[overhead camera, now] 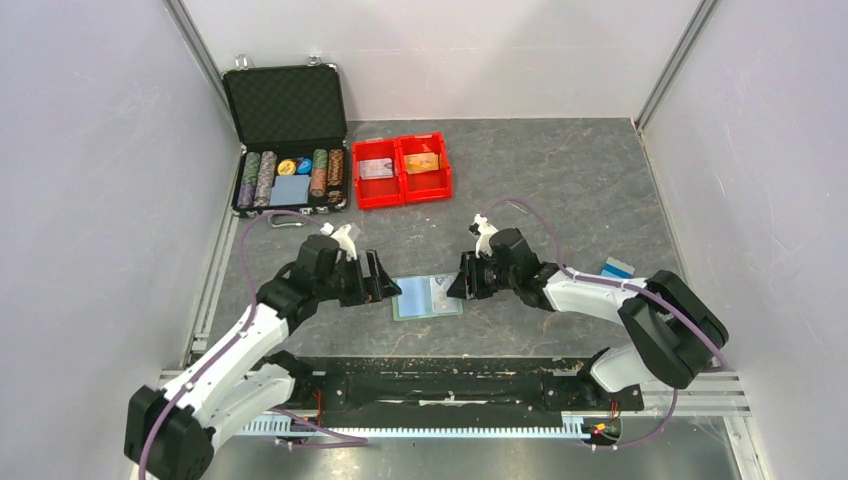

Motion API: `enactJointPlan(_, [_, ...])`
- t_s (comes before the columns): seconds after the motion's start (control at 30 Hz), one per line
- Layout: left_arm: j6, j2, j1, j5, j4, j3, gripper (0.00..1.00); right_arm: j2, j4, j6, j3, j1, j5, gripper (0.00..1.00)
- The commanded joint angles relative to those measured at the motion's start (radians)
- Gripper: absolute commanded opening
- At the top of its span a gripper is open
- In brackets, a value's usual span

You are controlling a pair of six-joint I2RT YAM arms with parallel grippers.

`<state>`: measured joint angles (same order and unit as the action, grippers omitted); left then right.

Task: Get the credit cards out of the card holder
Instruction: Remove the credit card from the card holder.

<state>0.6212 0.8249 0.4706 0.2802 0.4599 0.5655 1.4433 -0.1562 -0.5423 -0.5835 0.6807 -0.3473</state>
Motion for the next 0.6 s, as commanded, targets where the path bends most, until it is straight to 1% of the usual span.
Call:
enactJointPlan(0.0, [0.075, 0.075, -0.003, 0.164, -0.171, -0.031, 0.84, 0.013, -0.093, -0.022, 0.007, 0.003, -0.024, 0.36])
enactJointPlan(0.13, [0.087, 0.153, -0.003, 0.186, -0.236, -0.043, 0.77, 0.029, -0.094, -0.027, 0.007, 0.004, -0.017, 0.35])
enactJointPlan(0.27, [0.1, 0.232, -0.002, 0.176, -0.297, -0.06, 0.7, 0.038, -0.114, -0.052, 0.011, 0.003, -0.055, 0.33])
enactJointPlan(0.37, [0.104, 0.284, -0.002, 0.153, -0.334, -0.074, 0.66, 0.01, -0.115, -0.058, 0.016, 0.011, -0.048, 0.33])
enactJointPlan(0.47, [0.117, 0.326, -0.002, 0.119, -0.359, -0.088, 0.62, -0.003, -0.103, -0.066, 0.003, 0.02, -0.038, 0.35])
enactJointPlan(0.57, [0.123, 0.349, -0.003, 0.12, -0.378, -0.094, 0.6, -0.007, -0.099, -0.08, -0.018, 0.049, -0.03, 0.39])
